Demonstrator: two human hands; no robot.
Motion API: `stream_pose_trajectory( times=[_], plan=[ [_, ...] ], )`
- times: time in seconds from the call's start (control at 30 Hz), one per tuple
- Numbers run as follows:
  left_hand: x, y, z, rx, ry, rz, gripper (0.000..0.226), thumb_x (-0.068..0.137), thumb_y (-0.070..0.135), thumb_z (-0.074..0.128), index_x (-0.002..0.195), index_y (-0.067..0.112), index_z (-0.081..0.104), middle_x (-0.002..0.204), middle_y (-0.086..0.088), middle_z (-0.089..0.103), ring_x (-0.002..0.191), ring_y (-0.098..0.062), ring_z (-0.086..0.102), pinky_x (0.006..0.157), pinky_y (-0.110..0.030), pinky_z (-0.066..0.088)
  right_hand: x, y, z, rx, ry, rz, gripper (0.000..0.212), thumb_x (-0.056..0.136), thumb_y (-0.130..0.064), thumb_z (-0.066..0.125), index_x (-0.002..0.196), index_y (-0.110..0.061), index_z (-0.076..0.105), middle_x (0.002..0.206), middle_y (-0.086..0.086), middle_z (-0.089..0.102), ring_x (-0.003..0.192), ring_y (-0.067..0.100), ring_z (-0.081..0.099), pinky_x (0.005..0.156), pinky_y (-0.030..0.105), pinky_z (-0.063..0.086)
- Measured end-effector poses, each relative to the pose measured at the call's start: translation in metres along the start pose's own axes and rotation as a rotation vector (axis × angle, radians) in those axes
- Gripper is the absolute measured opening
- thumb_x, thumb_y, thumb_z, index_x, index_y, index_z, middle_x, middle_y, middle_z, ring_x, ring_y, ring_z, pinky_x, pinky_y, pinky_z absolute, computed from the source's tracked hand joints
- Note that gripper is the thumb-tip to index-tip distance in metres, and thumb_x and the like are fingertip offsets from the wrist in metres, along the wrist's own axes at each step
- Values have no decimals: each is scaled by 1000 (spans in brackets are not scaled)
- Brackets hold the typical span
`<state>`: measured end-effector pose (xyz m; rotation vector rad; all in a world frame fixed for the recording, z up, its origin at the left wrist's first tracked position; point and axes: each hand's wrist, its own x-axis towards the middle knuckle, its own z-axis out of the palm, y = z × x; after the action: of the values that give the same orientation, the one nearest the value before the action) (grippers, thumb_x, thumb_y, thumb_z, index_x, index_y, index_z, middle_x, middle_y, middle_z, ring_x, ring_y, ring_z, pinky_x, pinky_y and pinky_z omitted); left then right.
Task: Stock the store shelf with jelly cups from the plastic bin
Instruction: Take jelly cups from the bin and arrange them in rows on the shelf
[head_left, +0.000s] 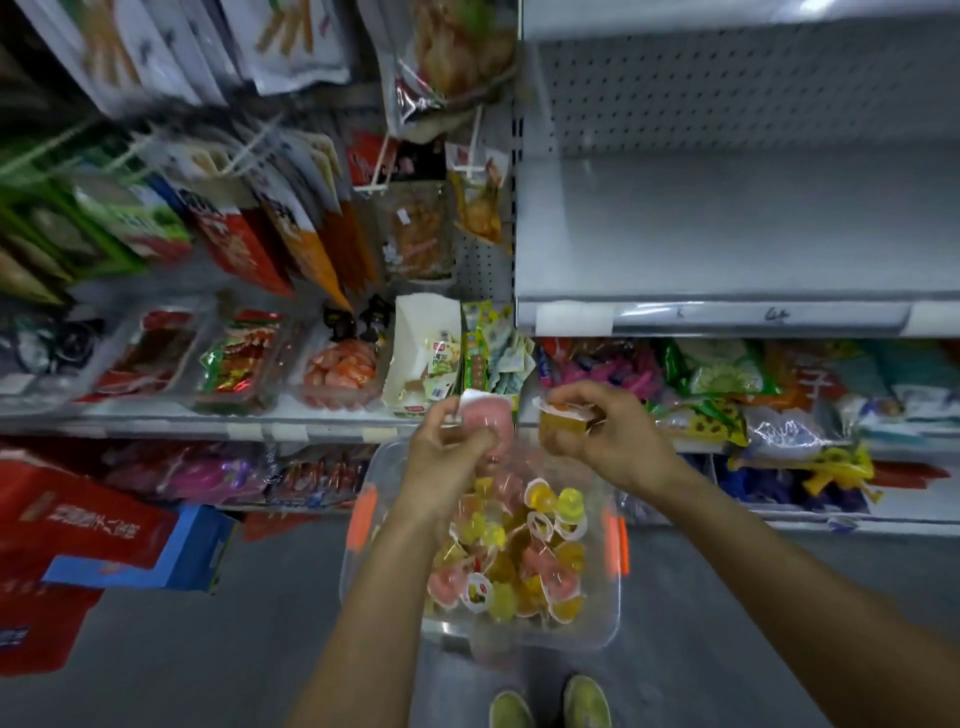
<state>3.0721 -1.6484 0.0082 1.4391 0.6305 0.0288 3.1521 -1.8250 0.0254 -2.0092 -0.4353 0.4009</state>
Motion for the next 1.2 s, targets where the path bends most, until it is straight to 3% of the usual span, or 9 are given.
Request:
stream_pose_trajectory(
  times=[0.13,0.27,0.37,0.5,0.67,0.83,0.9,1.03,1.2],
  plan=[
    [-23,56,-4,86,23,224,38,81,14,74,113,28,59,108,-3,68,89,-22,69,82,-38,59,-8,-53,-26,31,53,-121,32,74,-16,81,97,-33,66,102,-7,66,88,3,63,79,23,52],
    [-37,104,-3,172,0,388,39,73,27,80,106,33,60,104,4,69,87,-20,71,84,-48,58,-18,-102,-56,38,109,-201,29,78,-18,79,97,-34,66,101,-3,65,73,13,66,64,26,57],
    [-44,133,5,174,-29,477,42,75,22,82,110,25,58,105,1,68,82,-17,70,83,-50,57,-22,-127,-78,25,160,-260,29,77,-19,79,99,-34,66,100,-8,65,77,8,64,68,24,57],
    [-45,173,18,204,-80,587,40,75,22,82,107,27,58,102,-1,70,92,-21,69,82,-50,58,-18,-155,-107,16,214,-319,29,75,-20,81,98,-30,67,90,-11,67,72,-1,62,66,10,48],
    [-44,234,47,238,-118,749,40,75,22,83,106,27,58,103,1,67,95,-28,68,80,-47,59,-10,-190,-156,-51,317,-461,29,73,-19,82,93,-31,66,85,-10,67,69,-1,59,65,13,48],
    [-46,294,76,259,-104,884,39,76,24,81,106,30,57,107,4,63,88,-18,68,76,-43,61,9,-218,-216,-87,443,-523,27,74,-19,81,93,-30,66,91,-4,67,62,0,53,61,10,44],
    [-42,315,88,245,-89,909,39,76,24,81,106,30,56,108,2,64,86,-20,70,76,-43,61,23,-222,-242,-100,494,-512,26,75,-22,81,95,-29,66,93,-2,67,66,4,55,64,14,45],
    [-27,349,107,257,-35,953,40,75,23,81,105,30,55,108,2,63,92,-22,68,78,-43,61,67,-219,-288,-149,536,-443,29,75,-28,81,99,-31,65,104,0,65,86,17,62,83,35,53],
    [-6,375,131,251,43,967,40,74,17,81,104,25,55,104,2,61,96,-25,65,81,-48,59,129,-207,-314,-346,507,-421,29,73,-19,80,96,-24,64,100,1,65,96,20,61,81,27,44]
  ],
)
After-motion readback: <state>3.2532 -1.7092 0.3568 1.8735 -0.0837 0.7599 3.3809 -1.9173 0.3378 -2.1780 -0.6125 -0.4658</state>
